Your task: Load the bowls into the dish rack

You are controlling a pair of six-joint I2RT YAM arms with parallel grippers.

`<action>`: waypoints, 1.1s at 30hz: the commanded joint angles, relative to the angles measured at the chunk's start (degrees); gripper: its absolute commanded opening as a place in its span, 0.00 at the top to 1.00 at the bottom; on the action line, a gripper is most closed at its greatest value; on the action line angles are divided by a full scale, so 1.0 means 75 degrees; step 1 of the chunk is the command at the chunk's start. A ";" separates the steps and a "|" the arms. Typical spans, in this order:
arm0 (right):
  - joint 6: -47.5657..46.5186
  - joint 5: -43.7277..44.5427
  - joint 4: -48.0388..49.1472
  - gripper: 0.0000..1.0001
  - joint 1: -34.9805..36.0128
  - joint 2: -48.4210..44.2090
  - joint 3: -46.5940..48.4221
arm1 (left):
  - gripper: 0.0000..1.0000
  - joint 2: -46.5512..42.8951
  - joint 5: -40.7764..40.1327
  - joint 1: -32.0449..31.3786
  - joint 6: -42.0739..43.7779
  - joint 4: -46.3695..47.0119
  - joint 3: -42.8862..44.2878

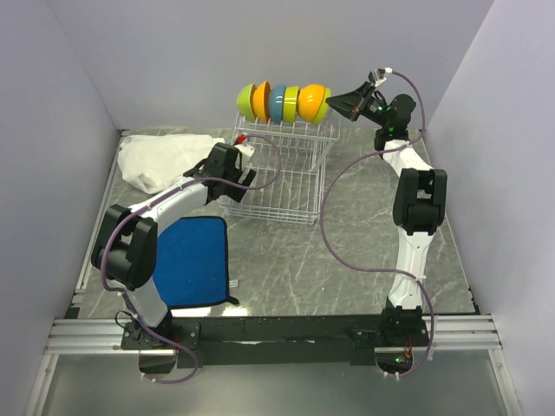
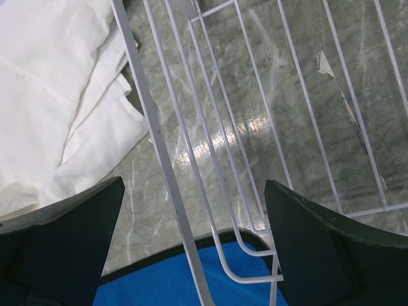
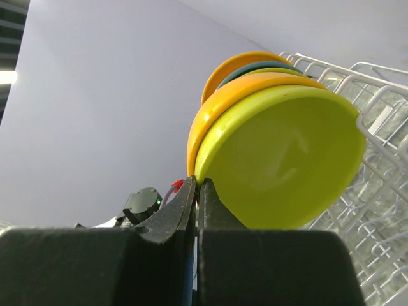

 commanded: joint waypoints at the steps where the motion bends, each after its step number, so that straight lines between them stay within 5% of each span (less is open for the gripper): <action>1: -0.0350 -0.0382 0.0020 1.00 -0.0173 -0.0276 0.0011 | 0.01 0.0091 0.0006 -0.0061 -0.0009 0.0319 0.0245; 33: -0.1394 -0.0628 -0.1249 1.00 0.0202 0.0017 0.0762 | 0.01 0.0209 0.0088 -0.0120 -0.0114 0.0389 0.0210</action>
